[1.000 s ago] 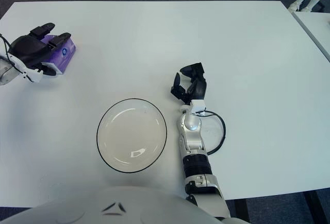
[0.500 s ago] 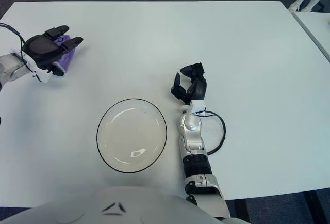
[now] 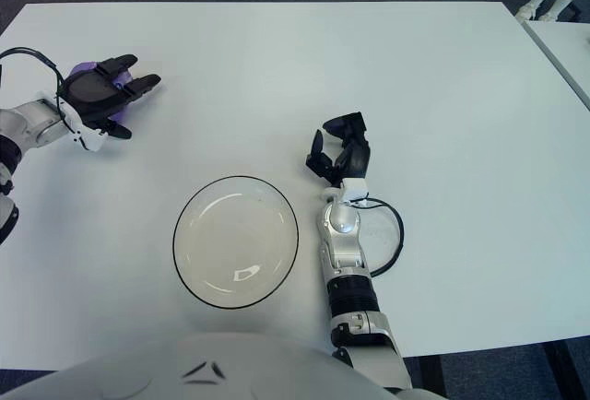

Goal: Put the tissue paper into the plate.

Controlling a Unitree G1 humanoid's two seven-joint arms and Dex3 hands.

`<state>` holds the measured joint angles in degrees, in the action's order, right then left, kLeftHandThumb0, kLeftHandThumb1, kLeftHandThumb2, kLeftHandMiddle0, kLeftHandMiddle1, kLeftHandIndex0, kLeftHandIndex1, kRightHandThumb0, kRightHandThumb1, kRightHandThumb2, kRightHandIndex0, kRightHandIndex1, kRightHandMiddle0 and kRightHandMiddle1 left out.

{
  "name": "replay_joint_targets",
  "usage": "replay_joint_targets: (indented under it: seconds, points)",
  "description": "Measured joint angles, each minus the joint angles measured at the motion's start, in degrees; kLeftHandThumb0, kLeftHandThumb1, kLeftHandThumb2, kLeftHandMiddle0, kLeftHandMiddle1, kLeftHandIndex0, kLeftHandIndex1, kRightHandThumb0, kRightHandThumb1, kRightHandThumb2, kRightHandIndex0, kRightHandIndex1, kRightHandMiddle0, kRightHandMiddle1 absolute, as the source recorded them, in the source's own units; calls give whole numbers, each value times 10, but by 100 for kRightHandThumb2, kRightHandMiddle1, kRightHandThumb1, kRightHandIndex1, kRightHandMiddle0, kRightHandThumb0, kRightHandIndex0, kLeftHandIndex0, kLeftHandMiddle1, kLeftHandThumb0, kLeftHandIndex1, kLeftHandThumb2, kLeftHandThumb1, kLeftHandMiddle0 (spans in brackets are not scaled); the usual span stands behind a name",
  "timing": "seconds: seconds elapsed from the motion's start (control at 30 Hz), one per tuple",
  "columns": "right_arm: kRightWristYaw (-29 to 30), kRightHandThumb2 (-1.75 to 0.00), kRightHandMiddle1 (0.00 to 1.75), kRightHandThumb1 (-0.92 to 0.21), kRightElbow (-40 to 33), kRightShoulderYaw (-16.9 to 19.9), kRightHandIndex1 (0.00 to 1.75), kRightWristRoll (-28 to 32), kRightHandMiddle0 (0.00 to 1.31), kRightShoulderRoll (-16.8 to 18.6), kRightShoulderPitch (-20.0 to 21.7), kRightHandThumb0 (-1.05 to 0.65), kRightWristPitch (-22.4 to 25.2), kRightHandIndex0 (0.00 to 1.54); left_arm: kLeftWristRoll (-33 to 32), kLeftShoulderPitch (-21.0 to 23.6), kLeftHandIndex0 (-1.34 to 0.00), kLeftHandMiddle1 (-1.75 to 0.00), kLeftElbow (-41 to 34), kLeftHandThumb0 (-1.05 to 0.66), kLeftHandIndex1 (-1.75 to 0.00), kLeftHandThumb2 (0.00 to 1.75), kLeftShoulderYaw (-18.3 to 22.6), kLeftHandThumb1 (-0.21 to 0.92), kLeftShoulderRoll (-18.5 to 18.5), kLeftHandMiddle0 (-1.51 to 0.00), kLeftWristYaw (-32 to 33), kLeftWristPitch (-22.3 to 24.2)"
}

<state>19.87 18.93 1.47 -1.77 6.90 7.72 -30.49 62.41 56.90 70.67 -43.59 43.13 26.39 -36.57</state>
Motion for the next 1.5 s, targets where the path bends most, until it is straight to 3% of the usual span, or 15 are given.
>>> replay_joint_targets:
  seconds: [0.57, 0.93, 1.5]
  points:
    - [-1, -100, 175, -57, -10, 2, 164, 3, 42, 0, -5, -41, 5, 68, -107, -24, 0, 0, 28, -105, 0, 29, 49, 89, -34, 0, -69, 3]
    - [-6, -100, 175, -57, -18, 2, 164, 6, 42, 0, -9, -41, 8, 68, -151, -32, 0, 0, 28, -105, 0, 26, 79, 85, -36, 0, -82, 5]
    - [-14, -100, 175, -57, -20, 4, 165, 6, 41, 0, -10, -41, 8, 68, -186, -52, 0, 0, -13, -105, 0, 22, 136, 77, 42, 0, -83, -30]
